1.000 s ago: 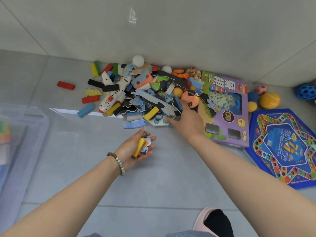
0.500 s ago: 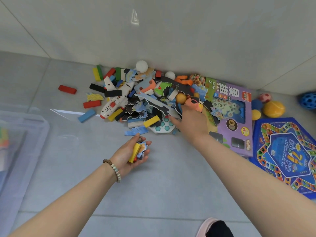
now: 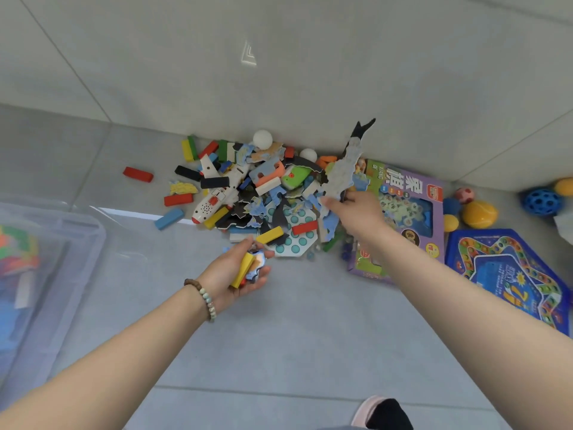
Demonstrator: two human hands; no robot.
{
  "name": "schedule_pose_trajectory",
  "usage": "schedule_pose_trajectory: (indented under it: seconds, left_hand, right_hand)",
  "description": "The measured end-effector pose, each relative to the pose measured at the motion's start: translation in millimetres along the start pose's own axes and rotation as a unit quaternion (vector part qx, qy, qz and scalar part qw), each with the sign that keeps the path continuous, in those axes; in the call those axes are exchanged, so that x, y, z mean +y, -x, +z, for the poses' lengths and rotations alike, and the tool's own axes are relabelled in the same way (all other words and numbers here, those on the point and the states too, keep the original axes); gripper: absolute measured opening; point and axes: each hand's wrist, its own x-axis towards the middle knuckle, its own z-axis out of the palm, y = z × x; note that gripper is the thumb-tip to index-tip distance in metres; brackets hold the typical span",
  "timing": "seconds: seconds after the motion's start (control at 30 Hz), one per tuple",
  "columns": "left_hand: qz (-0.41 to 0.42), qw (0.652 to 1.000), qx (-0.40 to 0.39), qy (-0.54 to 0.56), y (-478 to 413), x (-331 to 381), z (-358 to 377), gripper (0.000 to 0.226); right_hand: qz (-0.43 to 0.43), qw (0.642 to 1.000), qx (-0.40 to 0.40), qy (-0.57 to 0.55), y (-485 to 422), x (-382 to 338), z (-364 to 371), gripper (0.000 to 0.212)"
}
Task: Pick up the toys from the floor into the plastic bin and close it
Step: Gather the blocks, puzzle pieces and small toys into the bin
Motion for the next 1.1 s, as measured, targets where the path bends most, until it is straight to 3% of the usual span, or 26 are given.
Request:
schedule_pose_trajectory:
  seconds: [0.1, 0.3, 0.47, 0.6, 0.7, 0.73, 0.77, 0.83, 0.97, 1.1]
  left_hand:
    - [0.04, 0.999, 0.003, -0.026, 32.8, 20.8, -4.7, 0.028]
    - [0.183, 0.981, 0.05, -0.049, 129.8, 67.6, -47.7, 0.027]
    - [0.296, 0.94, 0.136, -0.1, 226.4, 100.6, -142.6, 0.027]
    - [0.324, 0.916, 0.219, -0.096, 285.7, 99.0, -238.8, 0.026]
    - [0.278, 0.933, 0.218, -0.07, 304.0, 82.4, -299.2, 0.041]
    - [0.246, 0.942, 0.212, -0.079, 306.9, 76.9, -313.8, 0.057]
    - [0.216, 0.949, 0.211, -0.096, 308.5, 71.8, -326.3, 0.073]
    - [0.194, 0.94, 0.244, -0.134, 308.8, 64.8, -341.5, 0.082]
    - [0.229, 0.902, 0.293, -0.217, 304.7, 69.5, -342.5, 0.082]
    - [0.305, 0.872, 0.245, -0.295, 292.9, 94.0, -296.5, 0.075]
  right_hand:
    - [0.027, 0.994, -0.087, -0.066, 38.3, -45.4, -10.7, 0.022]
    - [0.006, 0.966, -0.248, -0.079, 127.3, -150.0, 18.5, 0.028]
    - [-0.056, 0.931, -0.357, -0.056, 213.2, -228.9, 97.6, 0.029]
    - [-0.063, 0.898, -0.43, -0.07, 276.2, -265.2, 188.9, 0.039]
    - [-0.059, 0.897, -0.438, -0.029, 309.6, -275.9, 247.5, 0.023]
    - [-0.06, 0.899, -0.433, -0.009, 314.9, -277.5, 261.1, 0.03]
    - [-0.062, 0.903, -0.425, 0.019, 317.0, -277.4, 271.1, 0.05]
    - [-0.095, 0.911, -0.391, 0.093, 313.8, -275.0, 278.1, 0.075]
    - [-0.169, 0.903, -0.371, 0.135, 296.7, -275.3, 241.4, 0.06]
    - [-0.196, 0.91, -0.323, 0.172, 251.8, -265.2, 172.6, 0.047]
